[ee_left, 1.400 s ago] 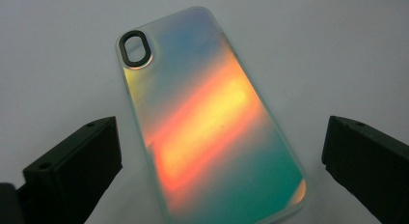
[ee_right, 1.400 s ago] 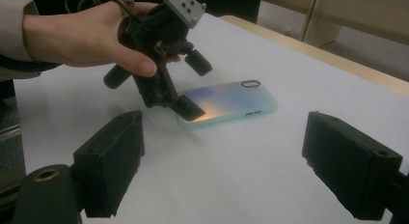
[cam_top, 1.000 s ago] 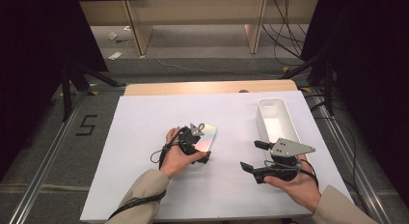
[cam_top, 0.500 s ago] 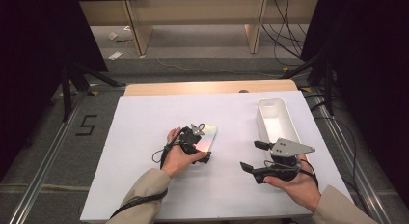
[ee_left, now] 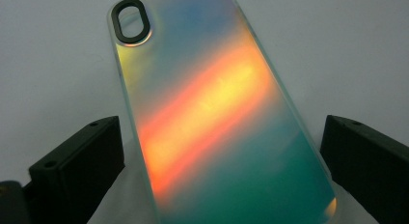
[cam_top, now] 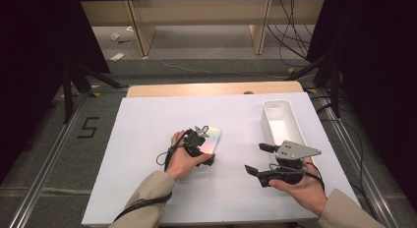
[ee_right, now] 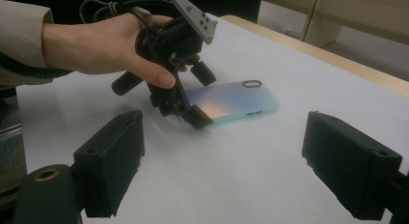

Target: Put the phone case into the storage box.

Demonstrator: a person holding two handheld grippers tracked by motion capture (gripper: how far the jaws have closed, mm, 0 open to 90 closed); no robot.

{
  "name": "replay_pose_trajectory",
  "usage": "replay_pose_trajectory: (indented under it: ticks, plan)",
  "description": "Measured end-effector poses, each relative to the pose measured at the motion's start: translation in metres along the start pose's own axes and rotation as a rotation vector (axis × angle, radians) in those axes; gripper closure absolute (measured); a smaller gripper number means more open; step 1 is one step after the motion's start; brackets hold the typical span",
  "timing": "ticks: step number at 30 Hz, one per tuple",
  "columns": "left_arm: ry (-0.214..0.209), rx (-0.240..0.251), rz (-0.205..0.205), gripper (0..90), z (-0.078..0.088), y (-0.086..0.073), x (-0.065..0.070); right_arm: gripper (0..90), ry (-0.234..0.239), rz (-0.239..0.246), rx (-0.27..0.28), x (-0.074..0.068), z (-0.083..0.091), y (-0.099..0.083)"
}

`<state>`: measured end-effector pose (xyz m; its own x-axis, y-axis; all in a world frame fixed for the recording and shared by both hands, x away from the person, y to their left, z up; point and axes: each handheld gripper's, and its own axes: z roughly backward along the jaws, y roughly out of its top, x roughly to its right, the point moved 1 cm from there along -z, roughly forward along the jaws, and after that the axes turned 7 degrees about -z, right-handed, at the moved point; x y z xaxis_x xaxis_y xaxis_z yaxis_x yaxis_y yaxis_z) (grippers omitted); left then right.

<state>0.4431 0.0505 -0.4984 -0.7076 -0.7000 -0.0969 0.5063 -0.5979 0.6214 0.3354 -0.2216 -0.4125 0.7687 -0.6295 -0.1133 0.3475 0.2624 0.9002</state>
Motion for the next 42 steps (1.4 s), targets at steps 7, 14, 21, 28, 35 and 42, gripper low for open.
replay_pose_trajectory:
  ticks: [7,14,21,28,35,42]
  plan:
    - [-0.003,-0.001,0.007,1.2,-0.0012,0.0006,-0.0005,15.8,0.001,-0.001,-0.001,-0.0001,-0.0002,-0.0001]
    - [-0.007,-0.002,0.016,1.1,-0.0019,0.0006,-0.0012,15.9,0.000,-0.001,0.002,-0.0001,0.0000,0.0000]
    - [-0.016,-0.007,0.033,1.3,-0.0030,0.0005,-0.0022,15.9,0.002,0.000,0.002,-0.0001,-0.0001,0.0000]
    - [-0.018,-0.012,0.049,1.5,-0.0032,0.0003,-0.0028,15.9,0.001,-0.002,0.001,-0.0005,0.0002,0.0001]
    - [-0.021,-0.015,0.056,1.9,-0.0031,0.0007,-0.0028,15.8,0.002,0.000,0.002,-0.0011,0.0001,0.0002]
    - [-0.022,-0.019,0.057,3.3,-0.0025,0.0010,-0.0031,15.9,0.003,0.001,0.001,-0.0012,0.0002,0.0003]
